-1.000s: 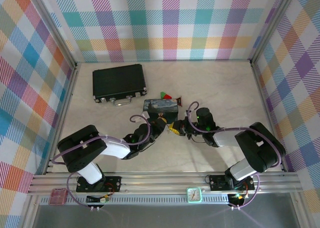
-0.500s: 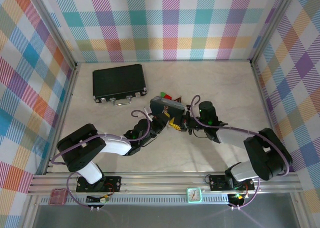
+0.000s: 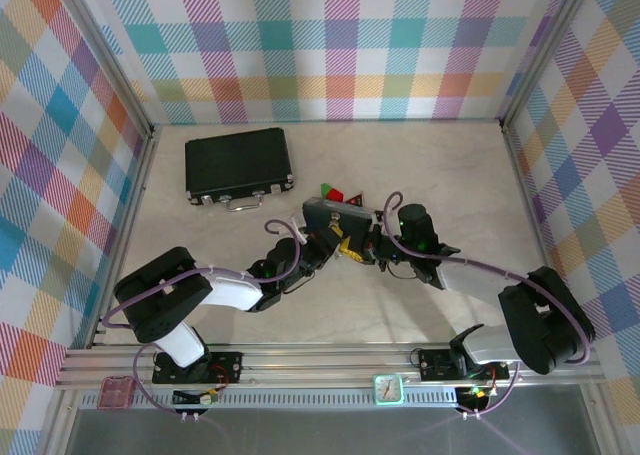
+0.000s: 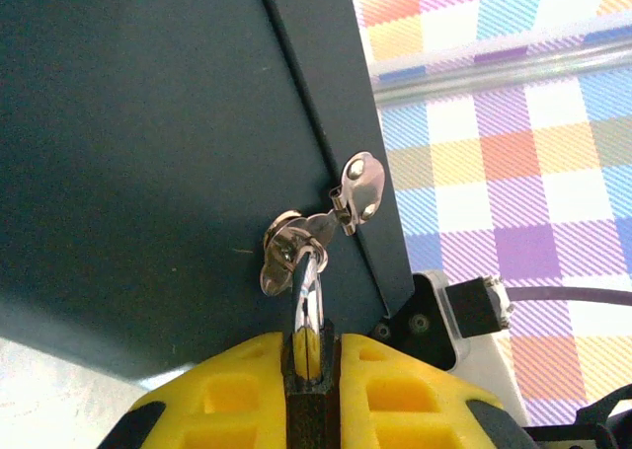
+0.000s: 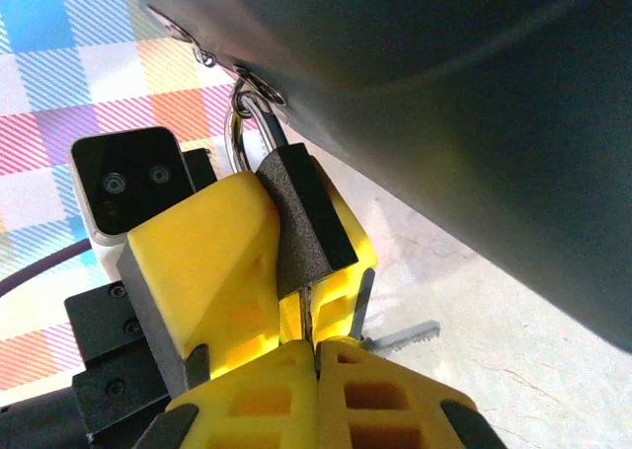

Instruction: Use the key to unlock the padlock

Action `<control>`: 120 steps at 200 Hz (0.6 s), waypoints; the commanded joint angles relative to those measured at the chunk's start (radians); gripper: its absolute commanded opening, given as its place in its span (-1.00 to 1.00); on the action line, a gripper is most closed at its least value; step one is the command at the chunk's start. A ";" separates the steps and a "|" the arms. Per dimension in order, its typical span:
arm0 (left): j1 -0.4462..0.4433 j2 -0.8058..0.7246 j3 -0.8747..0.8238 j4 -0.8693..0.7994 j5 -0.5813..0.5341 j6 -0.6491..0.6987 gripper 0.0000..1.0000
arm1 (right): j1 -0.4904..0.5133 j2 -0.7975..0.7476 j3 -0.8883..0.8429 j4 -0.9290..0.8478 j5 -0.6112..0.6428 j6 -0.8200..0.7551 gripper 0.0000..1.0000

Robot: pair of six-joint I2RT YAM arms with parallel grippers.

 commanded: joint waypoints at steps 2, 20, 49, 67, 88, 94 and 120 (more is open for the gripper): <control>-0.127 -0.022 -0.005 0.117 0.345 0.009 -1.00 | 0.000 -0.024 0.017 0.032 0.226 -0.076 -1.00; -0.132 -0.008 -0.011 0.095 0.270 0.069 -1.00 | 0.000 -0.051 0.002 -0.047 0.245 -0.150 -1.00; -0.151 0.049 -0.014 0.156 0.182 0.121 -1.00 | -0.001 -0.041 -0.009 -0.144 0.239 -0.295 -1.00; -0.163 0.088 -0.030 0.185 0.137 0.129 -1.00 | -0.001 -0.003 -0.015 -0.169 0.206 -0.351 -1.00; -0.169 0.152 -0.056 0.265 0.099 0.117 -1.00 | 0.000 0.052 -0.074 -0.073 0.151 -0.311 -1.00; -0.169 0.177 -0.062 0.297 0.086 0.110 -1.00 | 0.000 0.066 -0.089 -0.050 0.144 -0.299 -1.00; -0.194 0.260 -0.068 0.354 -0.021 0.154 -1.00 | 0.003 0.113 -0.108 -0.062 0.135 -0.314 -1.00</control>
